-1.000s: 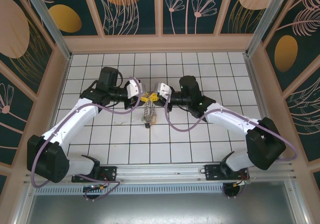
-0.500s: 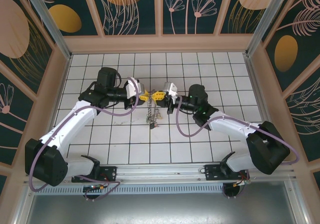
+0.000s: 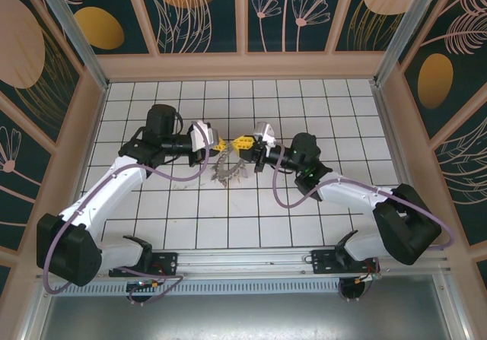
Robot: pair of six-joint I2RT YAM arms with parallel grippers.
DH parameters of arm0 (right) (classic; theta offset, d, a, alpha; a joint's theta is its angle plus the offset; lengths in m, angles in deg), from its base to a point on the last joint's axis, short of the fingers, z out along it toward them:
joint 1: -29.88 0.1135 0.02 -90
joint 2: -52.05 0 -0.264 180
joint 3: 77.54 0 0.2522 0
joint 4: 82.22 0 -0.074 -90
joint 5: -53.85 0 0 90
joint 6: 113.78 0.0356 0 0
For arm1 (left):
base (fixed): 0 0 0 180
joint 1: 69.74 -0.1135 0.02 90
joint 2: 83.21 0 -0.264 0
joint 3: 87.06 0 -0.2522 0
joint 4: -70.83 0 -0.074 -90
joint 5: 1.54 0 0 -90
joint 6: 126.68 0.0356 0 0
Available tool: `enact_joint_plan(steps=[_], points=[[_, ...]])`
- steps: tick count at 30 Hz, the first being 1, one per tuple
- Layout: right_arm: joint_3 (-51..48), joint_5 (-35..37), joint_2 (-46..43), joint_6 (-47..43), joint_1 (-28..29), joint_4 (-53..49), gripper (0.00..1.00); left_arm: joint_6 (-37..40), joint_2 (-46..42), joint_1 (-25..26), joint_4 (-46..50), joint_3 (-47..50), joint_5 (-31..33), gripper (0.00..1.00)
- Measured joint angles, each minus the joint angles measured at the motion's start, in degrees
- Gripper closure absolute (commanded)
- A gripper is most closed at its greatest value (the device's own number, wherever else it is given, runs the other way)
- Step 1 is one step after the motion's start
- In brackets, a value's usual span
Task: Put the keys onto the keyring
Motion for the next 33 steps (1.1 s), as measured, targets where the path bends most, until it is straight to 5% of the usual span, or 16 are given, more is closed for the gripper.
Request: enact_joint_plan(steps=[8, 23, 33], points=[[-0.5, 1.33, 0.55, 2.84, -0.02, 4.17, 1.0, -2.14, -0.87, 0.0, -2.71, 1.75, -2.23, 0.73], [1.05, -1.81, 0.68, 0.2, -0.02, 1.73, 1.0, -5.29, -2.4, -2.01, -4.11, 1.22, -2.16, 0.65], [1.18, -3.28, 0.79, -0.87, 0.04, 0.72, 1.0, -7.96, -0.13, -2.01, -6.69, -0.44, -7.93, 0.71]])
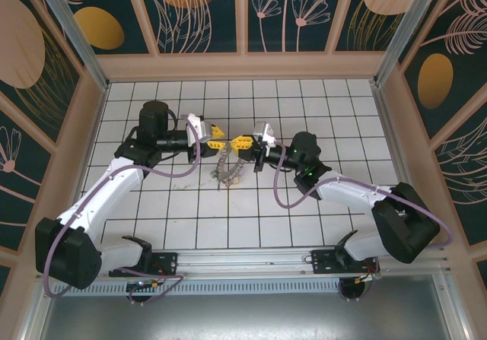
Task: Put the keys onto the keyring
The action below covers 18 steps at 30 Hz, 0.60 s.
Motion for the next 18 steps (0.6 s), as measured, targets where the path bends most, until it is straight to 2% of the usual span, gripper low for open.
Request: enact_joint_plan(steps=[4, 7, 10, 13, 15, 18], points=[[0.0, 0.0, 0.13, 0.0, 0.0, 0.15, 1.0, 0.02, 0.09, 0.0, 0.98, 0.0, -0.81, 0.71], [0.13, 0.02, 0.92, 0.02, 0.07, 0.68, 1.0, 0.17, 0.11, 0.0, 1.42, 0.0, -1.03, 0.81], [0.46, 0.0, 1.84, 0.0, 0.15, 1.05, 1.0, 0.46, 0.15, 0.0, 1.68, 0.0, -1.01, 0.86], [0.74, 0.0, 2.14, 0.0, 0.22, 1.03, 1.0, 0.5, 0.31, 0.0, 1.73, 0.0, -0.63, 0.85], [0.87, 0.0, 2.14, -0.02, 0.22, 1.05, 1.0, 0.68, 0.31, 0.0, 1.97, 0.0, -0.57, 0.78], [0.87, 0.0, 2.14, -0.02, 0.26, 1.05, 1.0, 1.25, 0.33, 0.0, 2.49, 0.0, -0.57, 0.75]])
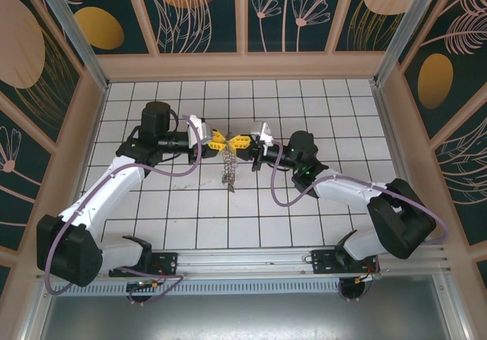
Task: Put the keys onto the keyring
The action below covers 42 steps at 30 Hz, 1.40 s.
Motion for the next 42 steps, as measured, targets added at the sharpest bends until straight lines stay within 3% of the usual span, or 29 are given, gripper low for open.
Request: enact_joint_plan(steps=[2, 8, 13, 15, 17, 18, 19, 24, 29, 42], points=[[0.0, 0.0, 0.0, 0.0, 0.0, 0.0, 1.0, 0.11, 0.02, -0.02, 0.04, 0.02, 0.0, 0.77], [0.0, -0.02, 0.22, 0.0, 0.0, 0.0, 1.0, 0.74, 0.42, -0.13, 0.04, 0.02, 0.0, 1.0], [0.31, -0.17, 0.5, -0.87, 0.0, -0.74, 1.0, 0.74, 0.63, -0.22, 0.26, 0.02, 0.26, 1.0], [1.53, -0.79, 0.48, -3.17, -0.15, -3.82, 0.81, 0.9, 0.63, -0.24, 0.66, 0.02, 1.18, 1.0], [4.33, -1.75, 0.42, -7.56, -0.31, -10.64, 0.69, 1.42, 0.63, -0.22, 1.75, 0.0, 2.45, 1.0], [6.56, -1.99, 0.39, -10.62, -0.31, -15.15, 0.48, 1.97, 0.63, -0.2, 2.71, 0.0, 3.21, 1.0], [8.76, -2.1, 0.39, -13.27, -0.26, -19.45, 0.46, 2.58, 0.63, -0.17, 3.76, -0.04, 3.93, 1.0], [17.42, -0.57, 0.35, -27.47, -0.15, -38.16, 0.48, 7.23, 0.63, -0.15, 10.1, -1.18, 9.86, 1.0], [21.09, 1.14, 1.16, -35.26, -0.17, -50.71, 0.56, 9.92, 0.57, -0.09, 13.14, -1.29, 14.6, 1.0], [26.75, 0.61, 7.17, -39.41, 0.59, -58.29, 0.66, 11.3, 0.79, 0.28, 15.67, -2.54, 16.11, 1.0]])
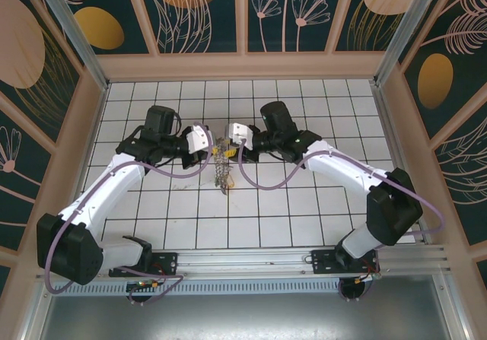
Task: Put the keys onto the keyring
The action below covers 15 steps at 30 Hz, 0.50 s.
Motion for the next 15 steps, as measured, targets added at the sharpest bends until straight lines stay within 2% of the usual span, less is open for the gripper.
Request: enact_joint_plan(steps=[4, 9, 11, 13, 15], points=[[0.76, -0.31, 0.55, -0.09, 0.42, -0.13, 0.7, 0.0, 0.02, 0.0, 0.02, -0.22, -0.24, 1.0], [1.22, -0.87, 1.22, -0.33, 0.76, -0.13, 0.87, -0.02, 0.46, 0.0, 0.24, -0.48, -1.14, 1.0], [1.25, -0.98, 1.51, -0.46, 0.85, -0.17, 0.97, -0.02, 0.66, 0.0, 0.35, -0.68, -1.36, 1.0], [1.27, -1.01, 1.7, -0.44, 0.87, -0.22, 1.0, -0.02, 0.76, -0.02, 0.7, -0.7, -1.42, 1.0], [1.27, -1.03, 1.73, -0.02, 0.92, -0.24, 1.0, -0.07, 0.83, -0.02, 0.9, -0.72, -1.49, 0.9]])
